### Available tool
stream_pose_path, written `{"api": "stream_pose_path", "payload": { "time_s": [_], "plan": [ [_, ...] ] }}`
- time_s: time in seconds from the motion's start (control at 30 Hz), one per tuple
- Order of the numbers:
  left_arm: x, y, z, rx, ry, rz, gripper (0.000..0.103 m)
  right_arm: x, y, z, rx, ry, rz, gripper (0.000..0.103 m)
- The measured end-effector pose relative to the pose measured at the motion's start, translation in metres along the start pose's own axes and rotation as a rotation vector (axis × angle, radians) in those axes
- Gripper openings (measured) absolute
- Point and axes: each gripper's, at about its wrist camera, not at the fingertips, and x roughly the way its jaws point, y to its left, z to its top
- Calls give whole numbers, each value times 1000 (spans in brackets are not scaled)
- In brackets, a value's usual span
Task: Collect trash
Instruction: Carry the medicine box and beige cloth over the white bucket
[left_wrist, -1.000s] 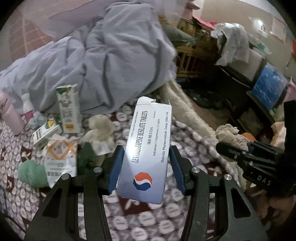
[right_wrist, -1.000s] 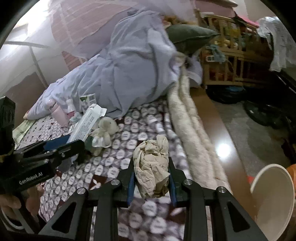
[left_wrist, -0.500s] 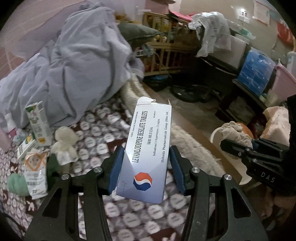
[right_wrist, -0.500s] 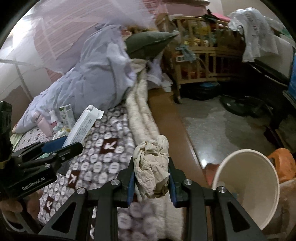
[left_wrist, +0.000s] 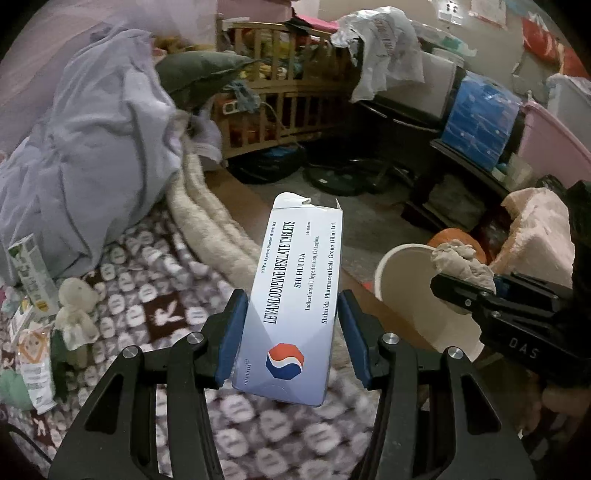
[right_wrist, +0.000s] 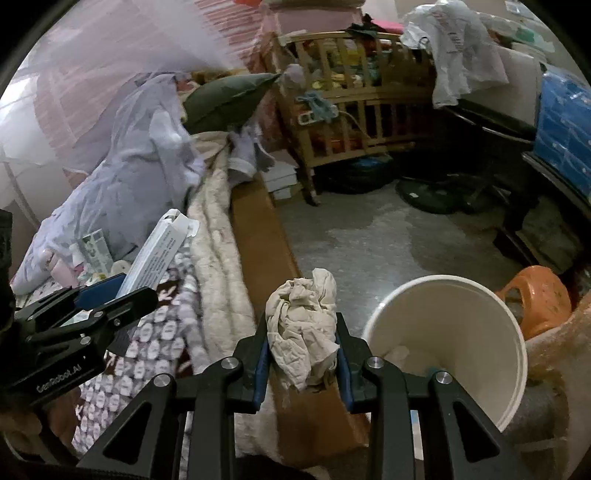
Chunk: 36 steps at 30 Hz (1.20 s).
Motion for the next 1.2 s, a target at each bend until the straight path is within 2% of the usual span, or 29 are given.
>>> {"api": "stream_pose_path", "payload": {
  "time_s": [0.67,1.2],
  "plan": [
    [44,-72,10,53,83,-133,49,-7,-69,-11,117,4,-81,29],
    [78,-107,18,87,136,-168,49,2,-112,-21,187,34,-127,29]
  ]
}}
